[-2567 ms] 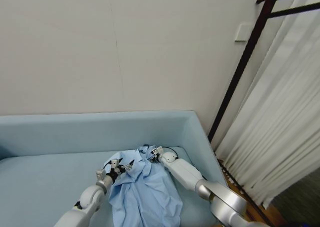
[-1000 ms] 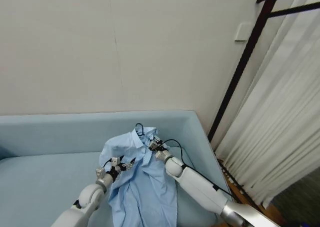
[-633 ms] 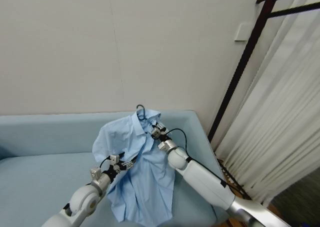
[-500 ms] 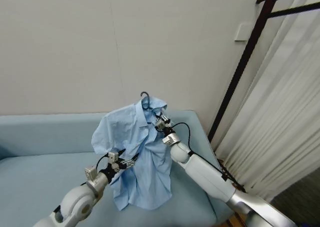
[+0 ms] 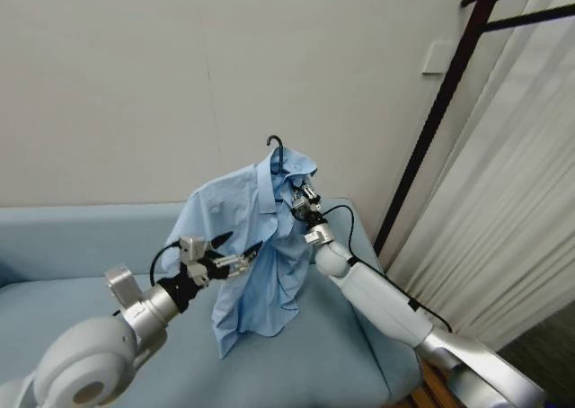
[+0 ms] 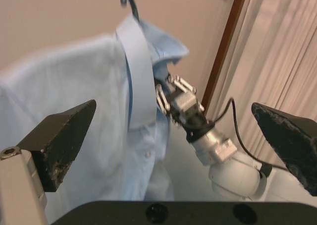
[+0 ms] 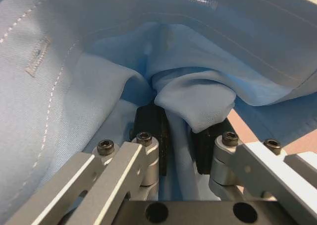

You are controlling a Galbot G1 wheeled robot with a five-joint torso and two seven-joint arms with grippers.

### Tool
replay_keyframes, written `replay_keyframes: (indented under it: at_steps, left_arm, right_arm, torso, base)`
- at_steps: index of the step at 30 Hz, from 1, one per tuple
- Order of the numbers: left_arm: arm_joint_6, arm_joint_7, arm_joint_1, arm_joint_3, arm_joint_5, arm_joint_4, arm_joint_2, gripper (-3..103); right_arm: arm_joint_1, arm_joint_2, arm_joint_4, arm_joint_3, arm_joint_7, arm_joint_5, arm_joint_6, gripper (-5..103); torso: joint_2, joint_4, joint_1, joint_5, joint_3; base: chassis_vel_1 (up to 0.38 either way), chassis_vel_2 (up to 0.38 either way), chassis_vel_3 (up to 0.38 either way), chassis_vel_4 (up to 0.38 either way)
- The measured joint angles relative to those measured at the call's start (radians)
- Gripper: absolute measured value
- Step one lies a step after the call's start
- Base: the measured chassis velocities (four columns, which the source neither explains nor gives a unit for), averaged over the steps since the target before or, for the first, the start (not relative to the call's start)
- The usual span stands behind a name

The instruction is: Pick up the clothes from the sofa and hang them on the clothes hanger.

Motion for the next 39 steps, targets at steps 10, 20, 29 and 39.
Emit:
replay_keyframes:
  at_steps: [10, 20, 29, 39]
  left_arm:
    - [0.035, -0.049, -0.037, -0.128, -0.055, 0.012, 0.016, 100]
    - [0.158, -0.082, -0.15, -0.068, -0.169, 0.234, 0.052, 100]
    - [0.215, -0.065, -0.146, -0.058, -0.222, 0.236, 0.078, 100]
    - [0.27, -0.058, -0.133, -0.051, -0.244, 0.223, 0.095, 103]
  right_arm:
    - [-0.062, 0.013, -0.095, 0.018, 0.052, -0.146, 0.087, 15]
    - [-0.046, 0.039, -0.012, -0.008, 0.035, -0.183, 0.098, 15]
    - [-0.007, 0.103, -0.028, -0.033, 0.018, -0.188, 0.112, 15]
    - [0.004, 0.123, -0.037, -0.037, 0.01, -0.187, 0.12, 15]
  torso:
    - [0.0, 0.0004, 0.0, 0.0, 0.0]
    - [0.0, 0.0005, 0.0, -0.0004, 0.0]
    - [0.0, 0.0005, 0.0, -0.0002, 0.0]
    - [0.0, 0.0002, 0.0, 0.0, 0.0]
  base:
    - [0.0, 0.0, 0.0, 0.0]
    - [0.0, 0.0, 0.0, 0.0]
    - [0.0, 0.0, 0.0, 0.0]
    - [0.0, 0.0, 0.0, 0.0]
